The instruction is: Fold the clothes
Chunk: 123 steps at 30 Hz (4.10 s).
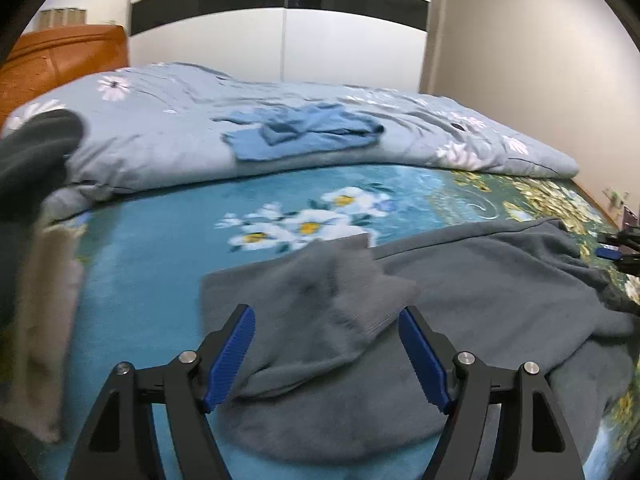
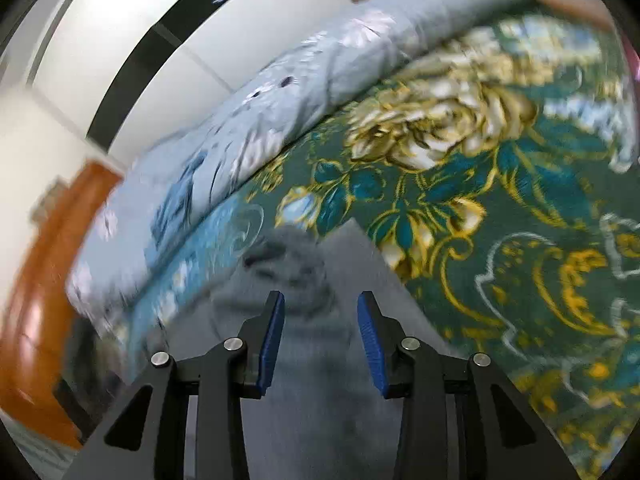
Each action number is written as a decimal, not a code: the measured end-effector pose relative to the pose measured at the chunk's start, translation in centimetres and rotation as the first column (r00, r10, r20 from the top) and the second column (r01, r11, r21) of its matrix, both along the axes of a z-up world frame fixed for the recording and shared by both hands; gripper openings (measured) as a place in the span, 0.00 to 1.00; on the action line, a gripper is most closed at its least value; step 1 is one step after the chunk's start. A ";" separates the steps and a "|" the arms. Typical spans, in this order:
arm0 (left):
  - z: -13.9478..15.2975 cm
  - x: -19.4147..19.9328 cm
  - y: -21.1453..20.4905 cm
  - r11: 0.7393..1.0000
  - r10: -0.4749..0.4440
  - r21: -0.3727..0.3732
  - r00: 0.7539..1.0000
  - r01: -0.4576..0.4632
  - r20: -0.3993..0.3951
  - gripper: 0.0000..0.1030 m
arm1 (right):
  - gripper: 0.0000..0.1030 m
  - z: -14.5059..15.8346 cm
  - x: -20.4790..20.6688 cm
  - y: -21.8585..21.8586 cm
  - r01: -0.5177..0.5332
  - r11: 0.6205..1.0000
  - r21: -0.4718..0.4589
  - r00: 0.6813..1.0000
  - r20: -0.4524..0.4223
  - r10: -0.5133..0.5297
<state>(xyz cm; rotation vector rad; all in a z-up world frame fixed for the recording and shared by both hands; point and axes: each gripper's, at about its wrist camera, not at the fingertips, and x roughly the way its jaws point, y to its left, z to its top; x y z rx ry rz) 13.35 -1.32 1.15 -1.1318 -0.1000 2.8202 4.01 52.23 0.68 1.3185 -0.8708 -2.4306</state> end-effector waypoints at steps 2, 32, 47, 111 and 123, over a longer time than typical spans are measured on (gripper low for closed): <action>-0.7 -1.6 0.8 1.000 -0.013 0.026 1.000 0.012 0.028 0.75 | 0.38 -1.1 -1.9 0.6 0.021 0.999 -0.049 0.999 0.037 -0.019; -4.1 -5.6 2.5 0.997 -0.032 0.068 0.987 0.022 0.157 0.33 | 0.04 -1.0 -3.8 -1.6 -0.113 0.993 0.021 0.993 -0.037 0.114; 5.9 -6.4 -4.4 0.986 0.096 0.149 0.990 -0.081 -0.099 0.15 | 0.01 3.6 -4.5 3.2 0.075 0.995 0.068 0.988 -0.141 -0.065; 11.8 -8.8 -6.8 0.971 0.154 0.218 0.953 -0.097 -0.259 0.15 | 0.07 5.8 -6.1 8.7 0.158 0.986 -0.061 0.967 -0.193 -0.167; -1.2 -13.3 -13.2 0.886 0.420 0.201 0.907 -0.418 0.034 0.13 | 0.08 -1.6 -5.1 13.2 0.310 0.950 -0.024 0.951 0.007 -0.310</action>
